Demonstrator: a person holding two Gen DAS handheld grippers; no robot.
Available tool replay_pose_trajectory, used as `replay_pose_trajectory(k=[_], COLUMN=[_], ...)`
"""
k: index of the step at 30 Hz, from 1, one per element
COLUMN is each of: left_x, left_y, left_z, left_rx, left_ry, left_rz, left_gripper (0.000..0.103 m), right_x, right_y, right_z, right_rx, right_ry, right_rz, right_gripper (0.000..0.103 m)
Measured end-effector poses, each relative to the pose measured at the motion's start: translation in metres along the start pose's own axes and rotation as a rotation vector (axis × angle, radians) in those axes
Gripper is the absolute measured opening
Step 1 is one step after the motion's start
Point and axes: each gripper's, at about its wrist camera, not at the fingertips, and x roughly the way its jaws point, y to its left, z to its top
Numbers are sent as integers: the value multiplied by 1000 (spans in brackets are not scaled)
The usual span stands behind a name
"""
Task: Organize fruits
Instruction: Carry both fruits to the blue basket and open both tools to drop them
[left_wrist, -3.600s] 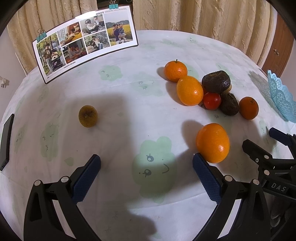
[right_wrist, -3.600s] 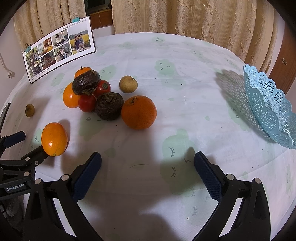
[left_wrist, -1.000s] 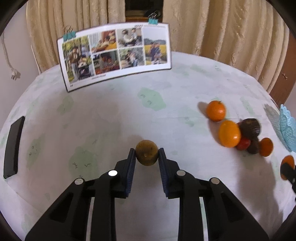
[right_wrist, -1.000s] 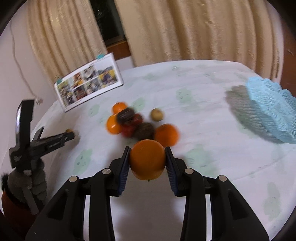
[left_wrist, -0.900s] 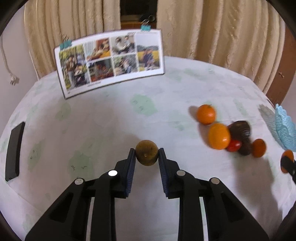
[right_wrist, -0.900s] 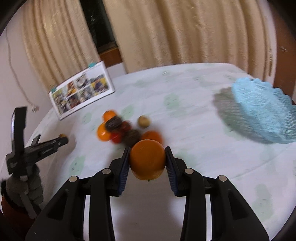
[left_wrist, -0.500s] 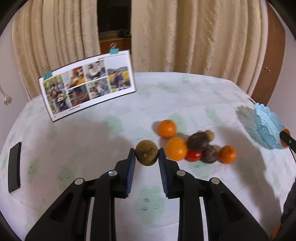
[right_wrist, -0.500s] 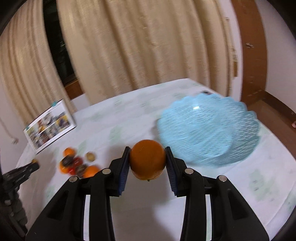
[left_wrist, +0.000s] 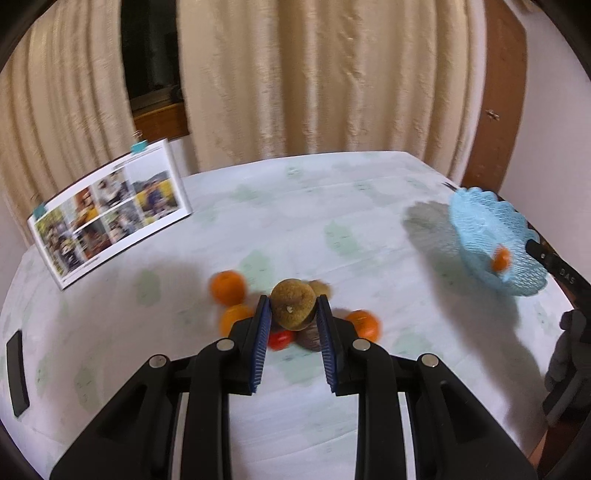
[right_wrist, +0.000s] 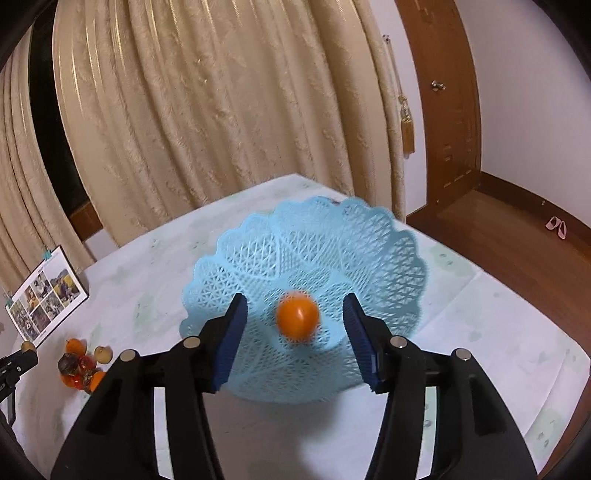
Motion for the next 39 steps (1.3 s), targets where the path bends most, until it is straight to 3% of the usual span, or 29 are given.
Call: replay_pose_trajectory(k=[12, 19, 25, 32, 38, 39], left_x=[14, 44, 75, 92, 89, 87], left_y=[-111, -180, -223, -243, -238, -236], left_z=[29, 47, 56, 67, 71, 71], left_rx=[124, 144, 159, 148, 125, 121], left_ry=[-26, 0, 34, 25, 24, 24], left_rz=[-119, -233, -262, -255, -277, -279], left_gripper=[26, 26, 26, 26, 27, 37], right_x=[-18, -19, -23, -23, -27, -29], right_y=[-51, -70, -81, -79, -78, -76], right_z=[-11, -20, -22, -20, -20, -20], right_rx=[119, 215, 278, 300, 300, 293], right_ry=[-140, -141, -167, -188, -219, -230], right_rz=[-101, -102, -114, -138, -202, -213], right_gripper=[59, 62, 62, 65, 65, 65])
